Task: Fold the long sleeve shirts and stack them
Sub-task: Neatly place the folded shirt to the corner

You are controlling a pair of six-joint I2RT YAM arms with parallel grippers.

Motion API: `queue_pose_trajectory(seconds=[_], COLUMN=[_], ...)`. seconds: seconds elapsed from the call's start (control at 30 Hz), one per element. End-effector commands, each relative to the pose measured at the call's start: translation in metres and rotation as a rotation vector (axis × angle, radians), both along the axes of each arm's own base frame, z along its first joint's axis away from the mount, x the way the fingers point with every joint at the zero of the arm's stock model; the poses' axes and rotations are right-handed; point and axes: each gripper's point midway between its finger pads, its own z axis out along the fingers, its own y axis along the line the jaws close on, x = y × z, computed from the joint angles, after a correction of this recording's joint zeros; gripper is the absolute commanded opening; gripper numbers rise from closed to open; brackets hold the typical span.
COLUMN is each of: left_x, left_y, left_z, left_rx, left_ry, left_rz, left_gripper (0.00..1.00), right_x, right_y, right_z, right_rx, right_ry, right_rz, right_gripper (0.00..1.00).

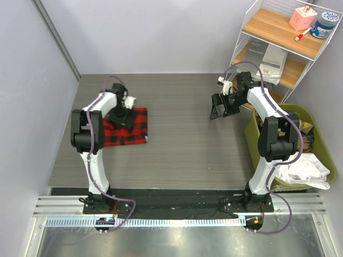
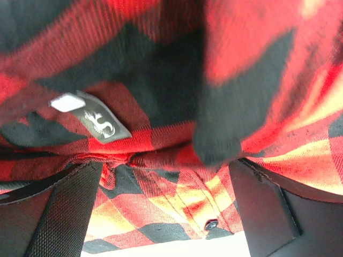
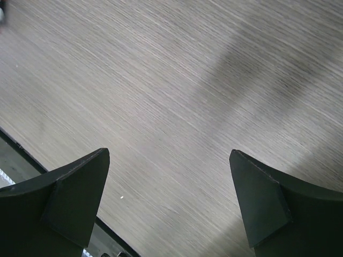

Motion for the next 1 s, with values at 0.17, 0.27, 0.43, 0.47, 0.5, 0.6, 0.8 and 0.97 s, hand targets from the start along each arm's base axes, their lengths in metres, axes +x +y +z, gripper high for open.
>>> queue_pose_trajectory(seconds=[0.17, 0.27, 0.43, 0.47, 0.5, 0.6, 0.8, 0.97], left_x=[0.041, 0.049, 0.066, 0.072, 0.076, 0.082, 0.021, -0.043], left_y=[0.129, 0.138, 0.142, 0.143, 0.14, 0.129, 0.11, 0.092], left_z=[-0.011, -0.015, 0.007, 0.017, 0.043, 0.093, 0.134, 0.096], left_rx=[0.05, 0.069, 0.052, 0.047, 0.038, -0.016, -0.068, -0.108], left_ry=[0.064, 0.04, -0.052, -0.092, -0.151, -0.256, -0.302, -0.206], left_rz=[-0.164, -0.241, -0.252, -0.23, -0.173, -0.04, 0.075, 0.114], left_gripper=[1.0, 1.0, 1.0, 1.0, 1.0, 1.0, 1.0, 1.0], right_x=[0.021, 0.024, 0.024, 0.024, 0.023, 0.022, 0.02, 0.021], right_y=[0.002, 0.001, 0.001, 0.001, 0.0, 0.0, -0.001, 0.004], right_z=[0.01, 0.01, 0.014, 0.016, 0.016, 0.022, 0.023, 0.027], right_rx=[0.017, 0.009, 0.003, 0.002, -0.003, -0.006, -0.002, 0.025], right_ry=[-0.026, -0.03, -0.033, -0.037, -0.037, -0.047, -0.046, -0.05], right_rz=[0.006, 0.007, 0.017, 0.019, 0.018, 0.024, 0.018, 0.005], right_gripper=[1.0, 1.0, 1.0, 1.0, 1.0, 1.0, 1.0, 1.0])
